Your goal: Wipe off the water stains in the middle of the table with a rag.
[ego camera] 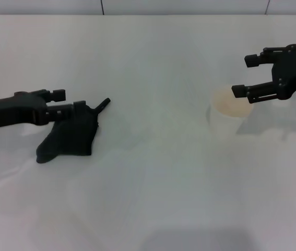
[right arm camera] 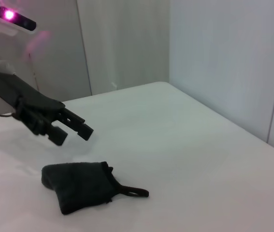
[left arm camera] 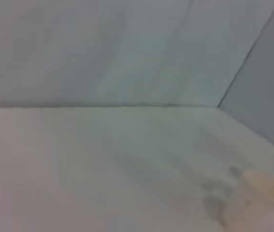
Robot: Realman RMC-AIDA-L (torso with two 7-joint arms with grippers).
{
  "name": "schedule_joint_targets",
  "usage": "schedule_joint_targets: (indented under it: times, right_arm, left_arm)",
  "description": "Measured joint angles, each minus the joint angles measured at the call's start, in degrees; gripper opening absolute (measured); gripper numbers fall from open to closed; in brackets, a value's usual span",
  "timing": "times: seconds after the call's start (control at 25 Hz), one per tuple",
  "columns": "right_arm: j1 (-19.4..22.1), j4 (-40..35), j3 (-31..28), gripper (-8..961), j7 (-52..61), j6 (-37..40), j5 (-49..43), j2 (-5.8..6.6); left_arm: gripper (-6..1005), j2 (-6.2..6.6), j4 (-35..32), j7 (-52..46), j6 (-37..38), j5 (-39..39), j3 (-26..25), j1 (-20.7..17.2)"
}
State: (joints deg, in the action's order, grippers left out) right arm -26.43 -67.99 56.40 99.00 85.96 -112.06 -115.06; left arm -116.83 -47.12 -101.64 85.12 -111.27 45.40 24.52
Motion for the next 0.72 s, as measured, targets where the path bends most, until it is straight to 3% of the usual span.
schedule_joint_targets:
  times: [0.24,0.72]
  right_arm:
    - [0.0,1.42,0.4,845,-1.56,0.01,0.0,-0.15]
    - [1.7,0.3,6.53,845,-10.03,1.29,-0.75,-0.09]
  left_arm:
    - [880,-2.17,0.69,12.42,-4.8,1.99,-0.03,-1.85]
    - [880,-1.82,3.36,12.98,-4.57,2.27,0.7,-0.39]
